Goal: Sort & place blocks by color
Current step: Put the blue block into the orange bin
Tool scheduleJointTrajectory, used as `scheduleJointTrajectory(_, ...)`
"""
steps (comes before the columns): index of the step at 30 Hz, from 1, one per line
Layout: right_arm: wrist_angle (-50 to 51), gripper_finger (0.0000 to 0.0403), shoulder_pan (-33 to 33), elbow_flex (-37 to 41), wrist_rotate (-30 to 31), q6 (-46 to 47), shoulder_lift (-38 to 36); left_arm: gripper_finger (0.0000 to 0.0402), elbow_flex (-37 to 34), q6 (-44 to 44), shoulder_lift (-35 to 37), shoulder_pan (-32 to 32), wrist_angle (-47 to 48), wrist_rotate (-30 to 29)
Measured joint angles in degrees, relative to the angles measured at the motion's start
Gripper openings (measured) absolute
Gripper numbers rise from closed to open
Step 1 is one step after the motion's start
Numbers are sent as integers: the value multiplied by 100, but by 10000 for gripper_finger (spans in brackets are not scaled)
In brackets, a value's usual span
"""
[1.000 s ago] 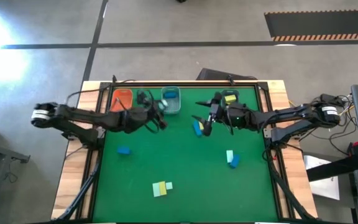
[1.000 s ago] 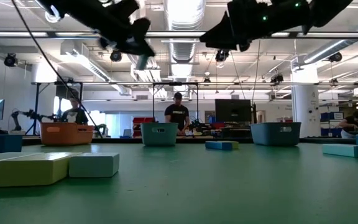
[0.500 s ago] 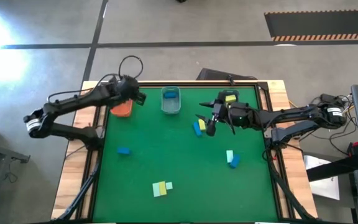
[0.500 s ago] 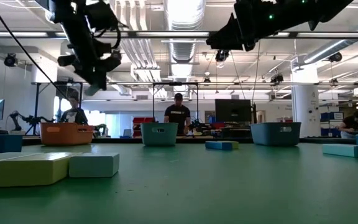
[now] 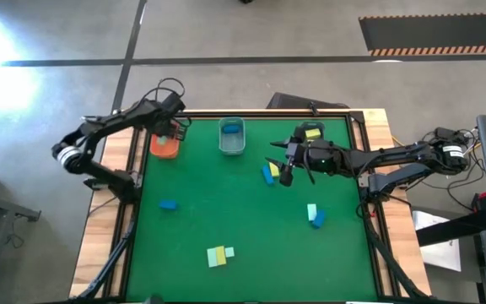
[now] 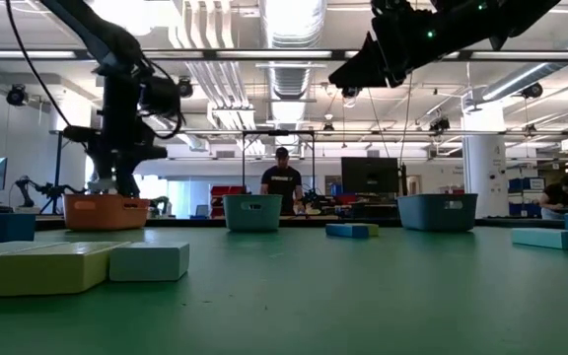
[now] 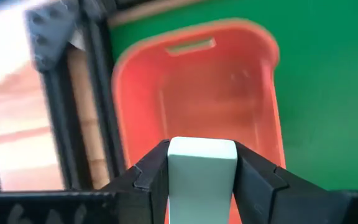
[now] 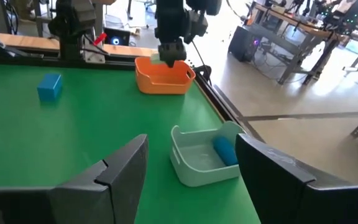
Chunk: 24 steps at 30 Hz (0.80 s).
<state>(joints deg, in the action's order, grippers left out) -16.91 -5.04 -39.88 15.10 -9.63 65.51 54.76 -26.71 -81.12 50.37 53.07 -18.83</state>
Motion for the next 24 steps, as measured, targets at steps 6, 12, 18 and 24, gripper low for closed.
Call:
scheduleJointTrajectory(6,53,233,0,0,-1,-31,1,118,10,-1,-562,104,-11,79)
scheduleJointTrajectory(12,58,233,0,0,-1,-44,3,122,27,-5,-778,151,-53,74)
scheduleJointTrajectory(18,59,233,0,0,-1,-44,3,171,29,6,-780,151,-61,-35)
scheduleJointTrajectory(24,59,233,0,0,-1,-44,3,169,27,15,-778,149,-78,-80)
